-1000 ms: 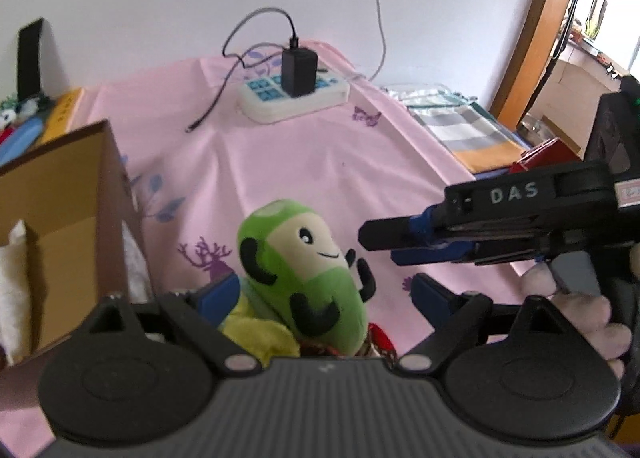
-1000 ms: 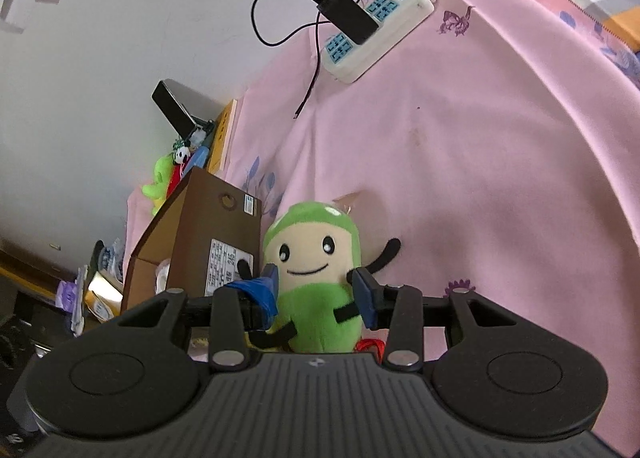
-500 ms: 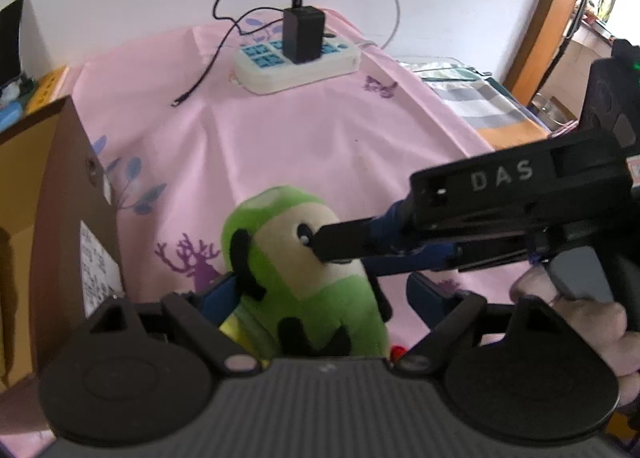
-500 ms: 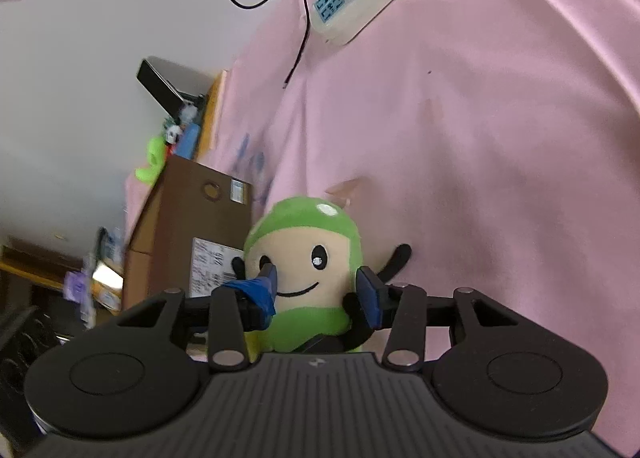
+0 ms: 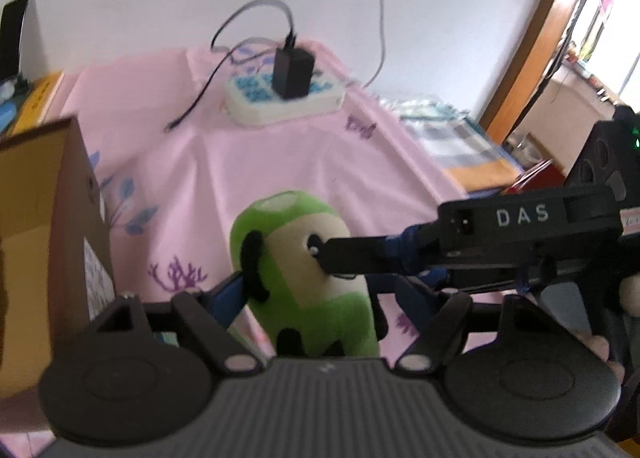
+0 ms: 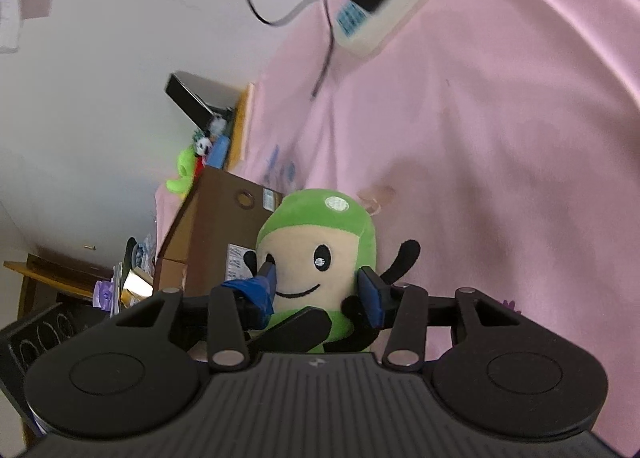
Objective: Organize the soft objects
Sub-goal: 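Carry the green doll into the box and open the right gripper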
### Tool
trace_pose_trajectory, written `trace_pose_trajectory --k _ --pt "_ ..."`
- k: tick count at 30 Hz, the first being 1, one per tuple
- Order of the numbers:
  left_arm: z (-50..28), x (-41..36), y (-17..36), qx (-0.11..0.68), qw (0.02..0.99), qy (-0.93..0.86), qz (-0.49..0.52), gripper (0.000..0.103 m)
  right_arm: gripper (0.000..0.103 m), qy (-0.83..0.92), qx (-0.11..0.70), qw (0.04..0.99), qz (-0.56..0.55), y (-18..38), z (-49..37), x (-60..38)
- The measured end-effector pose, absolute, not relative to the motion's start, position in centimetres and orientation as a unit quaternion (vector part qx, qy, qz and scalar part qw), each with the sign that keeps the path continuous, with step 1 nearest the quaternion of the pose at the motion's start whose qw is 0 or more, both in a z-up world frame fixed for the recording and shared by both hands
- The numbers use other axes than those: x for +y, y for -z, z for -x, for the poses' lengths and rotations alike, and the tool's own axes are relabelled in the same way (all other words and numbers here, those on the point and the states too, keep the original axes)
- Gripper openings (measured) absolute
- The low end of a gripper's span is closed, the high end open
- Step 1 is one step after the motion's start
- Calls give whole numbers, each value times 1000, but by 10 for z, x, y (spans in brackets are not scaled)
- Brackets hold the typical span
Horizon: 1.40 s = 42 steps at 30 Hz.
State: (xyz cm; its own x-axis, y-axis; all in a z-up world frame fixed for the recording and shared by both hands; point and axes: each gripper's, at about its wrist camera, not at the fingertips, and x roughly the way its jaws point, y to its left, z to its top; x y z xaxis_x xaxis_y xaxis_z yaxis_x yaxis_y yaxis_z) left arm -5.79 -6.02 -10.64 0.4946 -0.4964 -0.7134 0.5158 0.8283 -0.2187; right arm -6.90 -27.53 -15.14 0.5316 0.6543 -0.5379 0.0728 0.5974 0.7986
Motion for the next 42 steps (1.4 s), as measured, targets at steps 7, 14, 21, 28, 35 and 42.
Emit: trace_pose_trajectory --k 7,14,21,28,35,42 --pt "71 -45 62 334 888 315 -16 77 31 -195 373 814 -401 109 88 -269" --pt "78 7 34 283 910 302 -11 77 31 -223 328 827 -399 81 80 -228" --pt "69 79 24 263 928 265 6 77 31 -269 319 832 -365 63 53 -155" --pt "49 142 40 289 928 232 25 77 31 -291 338 832 -330 73 25 -85" --pt "10 176 66 339 912 224 51 77 31 -272 362 846 -280 86 6 -39" --pt "-12 179 96 392 892 217 61 76 25 -238 378 859 -250 104 -6 -26"
